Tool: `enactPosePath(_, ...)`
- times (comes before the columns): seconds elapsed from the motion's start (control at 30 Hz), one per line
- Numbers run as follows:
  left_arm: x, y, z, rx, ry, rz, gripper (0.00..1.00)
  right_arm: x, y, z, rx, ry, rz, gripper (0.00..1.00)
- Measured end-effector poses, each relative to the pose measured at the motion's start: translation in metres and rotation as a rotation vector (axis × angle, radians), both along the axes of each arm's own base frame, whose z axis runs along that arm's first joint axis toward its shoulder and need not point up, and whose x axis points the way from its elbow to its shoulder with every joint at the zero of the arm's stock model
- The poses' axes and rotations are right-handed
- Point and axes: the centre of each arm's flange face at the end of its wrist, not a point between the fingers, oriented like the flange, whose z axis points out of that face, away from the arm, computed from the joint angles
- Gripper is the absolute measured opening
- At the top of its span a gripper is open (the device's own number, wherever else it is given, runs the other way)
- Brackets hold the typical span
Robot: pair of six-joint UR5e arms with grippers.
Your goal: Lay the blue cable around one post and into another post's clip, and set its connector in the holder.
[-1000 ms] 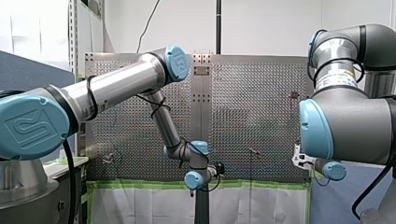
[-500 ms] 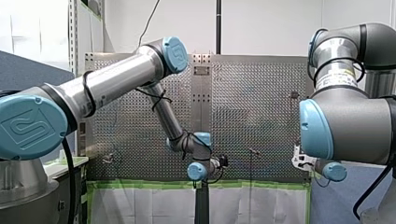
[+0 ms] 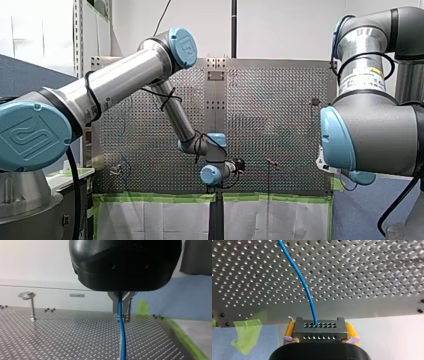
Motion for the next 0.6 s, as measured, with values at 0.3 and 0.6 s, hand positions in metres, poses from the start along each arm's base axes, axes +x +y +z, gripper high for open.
enactPosePath(0.3, 0.005, 0.014, 0.006, -0.040, 0.002, 0.014, 0.00, -0.006, -0.006, 0.007, -0.037, -0.059, -0.008, 0.00)
enactPosePath(0.6, 0.002, 0.009, 0.006, -0.072, 0.016, -0.024, 0.00, 0.000, -0.007, 0.009, -0.045, -0.099, 0.001, 0.00)
